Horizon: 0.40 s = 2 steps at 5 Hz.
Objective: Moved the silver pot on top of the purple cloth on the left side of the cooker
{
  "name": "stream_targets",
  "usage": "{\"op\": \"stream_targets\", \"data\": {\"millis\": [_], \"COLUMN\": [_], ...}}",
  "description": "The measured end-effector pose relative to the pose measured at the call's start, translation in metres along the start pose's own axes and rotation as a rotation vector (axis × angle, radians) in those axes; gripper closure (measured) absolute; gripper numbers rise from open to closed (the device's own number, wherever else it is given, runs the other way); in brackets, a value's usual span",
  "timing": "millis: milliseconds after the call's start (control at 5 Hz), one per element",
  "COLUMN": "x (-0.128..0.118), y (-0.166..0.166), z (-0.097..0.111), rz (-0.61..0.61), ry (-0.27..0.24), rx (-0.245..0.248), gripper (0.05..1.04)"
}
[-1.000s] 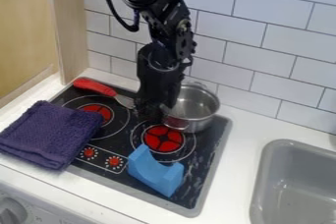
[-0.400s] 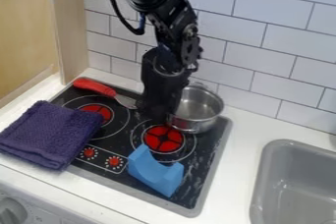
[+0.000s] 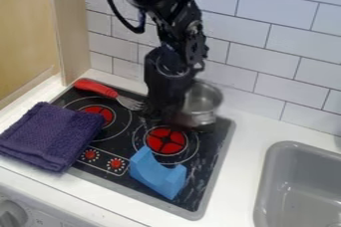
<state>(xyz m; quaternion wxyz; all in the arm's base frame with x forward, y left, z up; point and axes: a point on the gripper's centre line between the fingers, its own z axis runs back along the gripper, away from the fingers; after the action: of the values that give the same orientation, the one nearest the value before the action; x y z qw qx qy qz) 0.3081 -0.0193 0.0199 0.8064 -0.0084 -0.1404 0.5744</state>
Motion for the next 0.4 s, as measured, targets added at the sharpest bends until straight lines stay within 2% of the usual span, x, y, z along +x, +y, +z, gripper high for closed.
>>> {"op": "stream_targets", "data": {"millis": [400], "x": [0.001], "y": [0.018], "z": [0.030], "rz": [0.024], "ry": [-0.014], "rx": [-0.065], "gripper": [1.026]}}
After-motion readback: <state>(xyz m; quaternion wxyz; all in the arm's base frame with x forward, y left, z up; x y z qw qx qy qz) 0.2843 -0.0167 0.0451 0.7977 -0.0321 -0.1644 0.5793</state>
